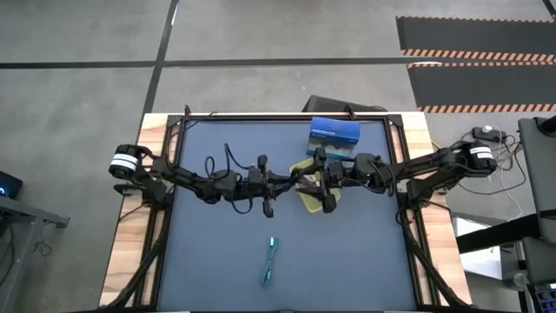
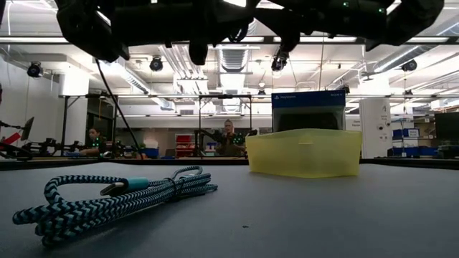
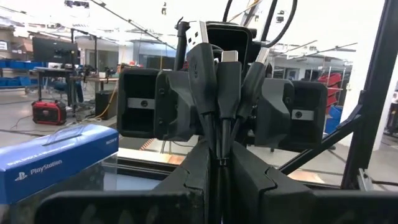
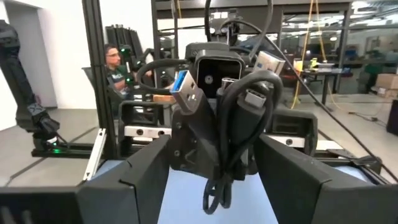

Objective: Pick and place USB-C Cables
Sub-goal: Put the black charger cable into the yellow bin

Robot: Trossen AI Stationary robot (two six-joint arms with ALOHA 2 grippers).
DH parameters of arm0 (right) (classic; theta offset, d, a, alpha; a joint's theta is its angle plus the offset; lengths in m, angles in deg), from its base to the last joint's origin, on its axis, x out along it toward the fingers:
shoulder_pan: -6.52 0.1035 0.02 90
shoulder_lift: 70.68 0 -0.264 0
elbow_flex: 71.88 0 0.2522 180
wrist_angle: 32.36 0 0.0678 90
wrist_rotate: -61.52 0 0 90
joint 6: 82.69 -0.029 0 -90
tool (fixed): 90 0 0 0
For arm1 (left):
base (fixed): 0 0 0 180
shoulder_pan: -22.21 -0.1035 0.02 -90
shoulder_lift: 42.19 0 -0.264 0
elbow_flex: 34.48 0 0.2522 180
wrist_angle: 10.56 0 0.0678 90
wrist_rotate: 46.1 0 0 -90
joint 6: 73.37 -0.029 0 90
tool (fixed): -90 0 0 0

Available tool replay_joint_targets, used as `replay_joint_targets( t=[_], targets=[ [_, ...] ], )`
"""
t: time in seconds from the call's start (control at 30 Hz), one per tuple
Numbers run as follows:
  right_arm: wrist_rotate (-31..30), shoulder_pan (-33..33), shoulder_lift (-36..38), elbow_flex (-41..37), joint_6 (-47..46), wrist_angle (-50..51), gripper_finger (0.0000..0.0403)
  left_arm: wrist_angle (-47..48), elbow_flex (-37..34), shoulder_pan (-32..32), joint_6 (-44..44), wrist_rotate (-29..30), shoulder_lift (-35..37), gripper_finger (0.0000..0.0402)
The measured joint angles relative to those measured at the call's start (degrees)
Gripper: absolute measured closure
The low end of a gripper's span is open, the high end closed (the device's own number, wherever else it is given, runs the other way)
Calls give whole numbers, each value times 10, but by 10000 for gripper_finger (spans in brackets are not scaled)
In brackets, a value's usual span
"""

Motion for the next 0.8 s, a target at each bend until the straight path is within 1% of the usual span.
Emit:
replay_joint_targets(
  t=[0.13,0.23,0.37,0.47,0.7,0.8],
  targets=[
    [5,0,-12,16,0,-1,184,0,0,0,0,0,0,379],
    [-7,0,-22,26,0,-2,190,1,1,0,1,0,0,379],
    [-17,0,-32,36,5,-2,207,3,1,0,1,1,0,379],
    [-19,0,-40,43,6,-2,235,3,1,0,1,1,0,379],
    [-19,0,-46,47,7,-4,337,3,0,0,5,0,0,379],
    [-14,2,-46,46,6,-2,338,4,0,1,9,-1,0,371]
  ],
)
